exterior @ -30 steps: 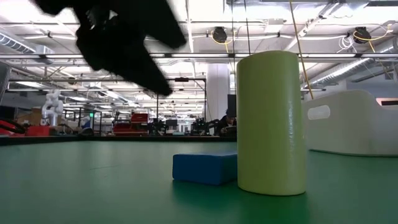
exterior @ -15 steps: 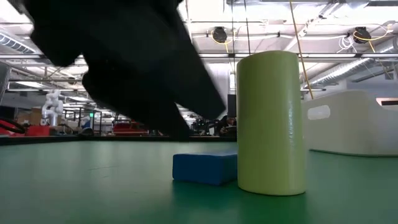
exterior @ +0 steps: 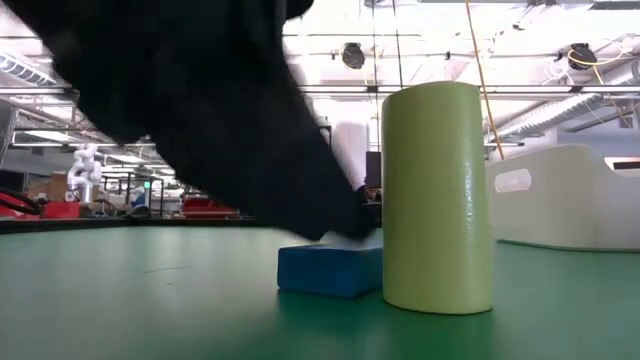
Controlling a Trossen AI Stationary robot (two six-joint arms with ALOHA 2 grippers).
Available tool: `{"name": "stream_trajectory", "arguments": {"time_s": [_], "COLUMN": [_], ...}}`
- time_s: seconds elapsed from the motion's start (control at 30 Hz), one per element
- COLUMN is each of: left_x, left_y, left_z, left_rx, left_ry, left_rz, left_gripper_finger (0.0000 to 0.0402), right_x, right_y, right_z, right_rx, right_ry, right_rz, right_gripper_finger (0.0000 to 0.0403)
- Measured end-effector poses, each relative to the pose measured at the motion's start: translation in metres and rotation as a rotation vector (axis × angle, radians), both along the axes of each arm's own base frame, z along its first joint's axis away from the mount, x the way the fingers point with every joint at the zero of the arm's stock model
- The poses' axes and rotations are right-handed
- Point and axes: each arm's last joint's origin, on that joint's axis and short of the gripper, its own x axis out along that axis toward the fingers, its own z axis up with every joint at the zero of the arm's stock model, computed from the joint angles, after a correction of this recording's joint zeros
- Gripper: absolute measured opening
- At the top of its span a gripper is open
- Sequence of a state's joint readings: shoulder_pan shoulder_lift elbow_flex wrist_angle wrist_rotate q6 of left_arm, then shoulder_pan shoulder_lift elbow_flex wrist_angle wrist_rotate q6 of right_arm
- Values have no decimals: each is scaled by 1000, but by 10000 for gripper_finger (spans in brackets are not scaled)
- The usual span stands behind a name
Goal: Sort & place blocks by color
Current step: Put the blue block into the gray bin
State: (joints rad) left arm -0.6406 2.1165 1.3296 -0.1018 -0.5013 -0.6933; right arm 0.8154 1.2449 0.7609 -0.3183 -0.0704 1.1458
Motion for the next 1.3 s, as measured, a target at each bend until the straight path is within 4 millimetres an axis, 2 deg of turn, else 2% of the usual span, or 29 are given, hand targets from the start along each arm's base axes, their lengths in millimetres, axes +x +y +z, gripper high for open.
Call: {"name": "stream_trajectory", "arguments": {"time_s": [0.17,0.4,0.53,0.67,0.7,0.8,1.03,1.17,1.3], "left_x": [2,4,7,9,10,12,17,20,22], "left_y": [2,4,10,14,15,19,36,48,55], "left_z": [-17,-25,-25,-25,-25,-24,-8,13,44], "left_rx": [34,84,90,96,95,93,117,130,180], "left_ry": [28,12,13,12,12,12,5,-23,-109], "left_rz": [1,51,68,84,88,100,140,168,159], "left_gripper_finger": [298,289,235,138,126,127,127,127,127], "right_x": [0,0,0,0,0,1,1,3,9], "right_y": [0,0,0,0,0,-1,-8,-17,-30], "right_z": [0,0,0,0,0,0,9,21,32], "right_rx": [19,32,32,30,29,41,146,153,148], "right_ry": [23,36,36,34,33,48,120,21,-107], "right_rz": [-35,-54,-53,-51,-59,-132,-142,-225,-389], "right_gripper_finger": [227,226,226,226,226,226,226,226,226]}}
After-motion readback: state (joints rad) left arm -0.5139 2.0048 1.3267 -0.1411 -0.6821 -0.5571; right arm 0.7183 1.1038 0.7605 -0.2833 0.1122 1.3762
